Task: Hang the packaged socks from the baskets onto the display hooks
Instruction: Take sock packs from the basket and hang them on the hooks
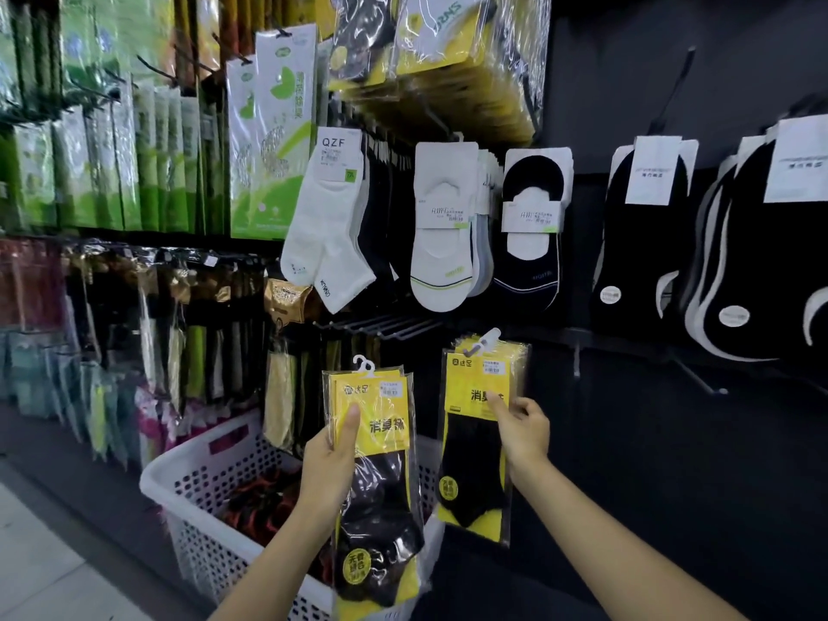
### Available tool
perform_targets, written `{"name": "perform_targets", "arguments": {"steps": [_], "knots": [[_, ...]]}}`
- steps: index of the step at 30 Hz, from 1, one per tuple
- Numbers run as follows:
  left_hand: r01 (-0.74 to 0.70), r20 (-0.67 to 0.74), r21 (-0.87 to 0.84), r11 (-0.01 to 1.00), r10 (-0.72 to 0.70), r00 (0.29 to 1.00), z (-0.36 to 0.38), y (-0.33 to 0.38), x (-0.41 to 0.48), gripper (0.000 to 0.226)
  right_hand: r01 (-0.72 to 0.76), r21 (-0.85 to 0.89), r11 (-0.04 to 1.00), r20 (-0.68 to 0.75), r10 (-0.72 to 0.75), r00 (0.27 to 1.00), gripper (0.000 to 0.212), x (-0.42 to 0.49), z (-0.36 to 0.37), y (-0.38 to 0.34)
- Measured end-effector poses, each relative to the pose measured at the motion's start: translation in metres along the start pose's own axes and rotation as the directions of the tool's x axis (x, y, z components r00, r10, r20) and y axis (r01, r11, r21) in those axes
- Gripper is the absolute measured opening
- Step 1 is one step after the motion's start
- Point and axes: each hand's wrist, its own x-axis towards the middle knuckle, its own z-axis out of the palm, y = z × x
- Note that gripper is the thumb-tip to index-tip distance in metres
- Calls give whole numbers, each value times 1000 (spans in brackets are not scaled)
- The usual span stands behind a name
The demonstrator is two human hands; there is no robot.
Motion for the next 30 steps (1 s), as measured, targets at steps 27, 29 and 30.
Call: {"name": "perform_targets", "arguments": {"steps": [27,29,30], "knots": [[78,140,-189,979,-52,989,40,29,-34,25,0,157,988,384,-61,921,25,-74,-36,-17],[63,102,-95,993,-53,993,33,29,-32,36,15,167,986,353,-74,933,20,-72,-40,-16],[51,81,-58,997,-46,996,28,28,-30,39,23,174,984,336,-81,938,18,-70,-43,-16]]}}
